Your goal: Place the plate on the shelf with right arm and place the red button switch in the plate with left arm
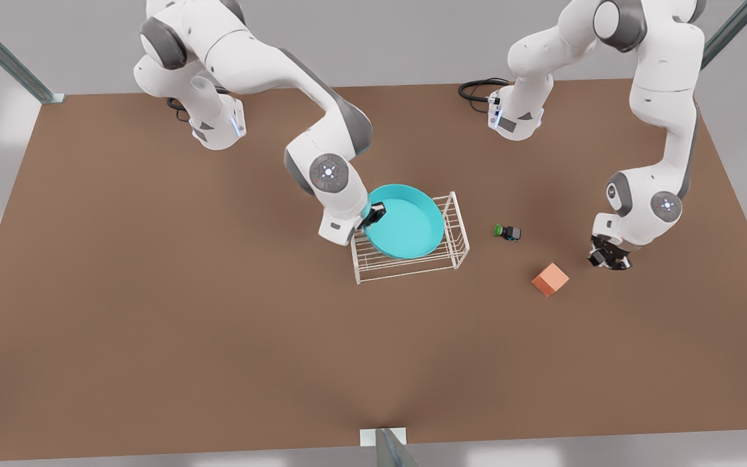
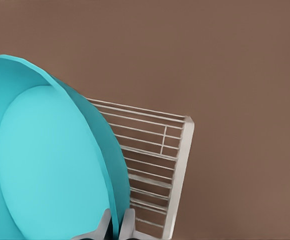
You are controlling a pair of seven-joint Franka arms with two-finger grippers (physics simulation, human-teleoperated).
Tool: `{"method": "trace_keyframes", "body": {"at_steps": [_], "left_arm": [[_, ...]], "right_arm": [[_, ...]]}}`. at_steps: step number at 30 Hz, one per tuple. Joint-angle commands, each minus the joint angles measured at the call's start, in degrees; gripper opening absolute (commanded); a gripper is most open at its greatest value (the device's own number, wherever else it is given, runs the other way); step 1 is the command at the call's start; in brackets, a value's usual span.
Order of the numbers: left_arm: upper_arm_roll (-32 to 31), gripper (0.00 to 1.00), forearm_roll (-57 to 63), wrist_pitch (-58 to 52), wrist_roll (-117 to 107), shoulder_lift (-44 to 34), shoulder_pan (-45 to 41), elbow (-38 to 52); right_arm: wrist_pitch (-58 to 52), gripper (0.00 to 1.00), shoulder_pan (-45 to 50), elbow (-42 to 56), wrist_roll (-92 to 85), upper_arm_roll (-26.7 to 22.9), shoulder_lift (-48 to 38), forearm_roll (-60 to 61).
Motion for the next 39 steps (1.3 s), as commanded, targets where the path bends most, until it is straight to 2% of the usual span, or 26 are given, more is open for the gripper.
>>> {"method": "trace_keyframes", "body": {"at_steps": [1, 2, 3, 7, 11, 14, 16, 17, 18, 20, 24, 25, 27, 30, 32, 36, 39], "left_arm": [[-0.1, 0.47, -0.1, -4.4, 0.5, -1.4, 0.0, 0.2], [-0.5, 0.47, -0.2, -5.9, 0.4, -3.0, 0.0, 0.2], [-0.7, 0.47, -0.5, -7.2, 0.3, -4.4, -0.2, 0.3], [-3.2, 0.47, -1.5, -12.4, -1.7, -9.2, -0.5, 0.6], [-8.7, 0.47, -5.0, -20.9, -5.2, -14.6, -0.6, 2.0], [-13.5, 0.47, -7.1, -30.2, -9.4, -16.0, -0.6, 7.4], [-18.6, 0.47, -7.5, -35.9, -15.0, -15.8, -0.6, 12.5], [-20.4, 0.47, -8.1, -36.9, -16.7, -15.8, -0.6, 13.5], [-22.3, 0.47, -8.9, -39.0, -18.9, -15.7, -0.7, 15.3], [-22.9, 0.47, -8.9, -40.0, -23.4, -15.0, -4.1, 17.3], [-23.0, 0.47, -8.9, -41.6, -33.9, -13.0, -12.4, 21.6], [-23.2, 0.47, -8.8, -41.7, -35.7, -12.6, -14.0, 22.5], [-23.2, 0.47, -8.7, -41.8, -39.9, -11.1, -17.8, 24.6], [-23.2, 0.47, -8.4, -41.7, -46.5, -8.5, -23.1, 28.2], [-23.2, 0.47, -8.1, -41.8, -51.2, -5.6, -26.7, 31.7], [-23.0, 0.47, -6.3, -41.8, -59.5, 0.8, -32.8, 37.6], [-23.0, 0.47, -5.5, -41.8, -61.5, 3.0, -34.8, 39.3]], "right_arm": [[2.7, 0.22, 0.5, 0.0, 23.6, 0.0, 0.3, -0.3], [2.7, 0.23, 0.5, 0.0, 23.6, 0.0, 0.3, -0.3], [2.7, 1.0, 0.5, 0.0, 25.1, 0.0, 0.3, -0.3], [2.5, 1.0, 0.5, -0.1, 24.6, 0.0, -0.5, -0.4], [-9.6, 1.0, -2.2, -0.1, 21.5, -0.3, -12.4, -0.6], [-29.0, 1.0, -13.4, 4.6, 0.4, 0.9, -18.1, -3.3], [-30.4, 1.0, -24.1, 6.6, -22.7, 1.3, -17.9, -11.6], [-30.0, 1.0, -28.4, 6.5, -26.4, 3.5, -17.7, -16.6], [-30.2, 1.0, -32.5, 6.5, -26.1, 5.4, -17.5, -17.5], [-30.5, 1.0, -35.2, 6.0, -25.7, 4.6, -15.3, -17.5], [-35.7, 1.0, -35.6, 7.1, -21.9, 5.4, -15.0, -17.5], [-35.8, 1.0, -37.0, 8.1, -22.0, 3.9, -15.2, -17.5], [-35.7, 1.0, -37.3, 9.9, -17.0, 4.7, -15.0, -16.6], [-37.2, 1.0, -39.2, 10.9, -16.7, 2.8, -15.2, -14.5], [-37.2, 1.0, -38.5, 10.8, -14.2, 5.1, -15.2, -13.7], [-36.1, 1.0, -36.7, 14.9, -14.2, 5.0, -15.2, -18.0], [-39.4, 1.0, -35.3, 14.9, -14.1, 5.2, -15.2, -20.5]]}}
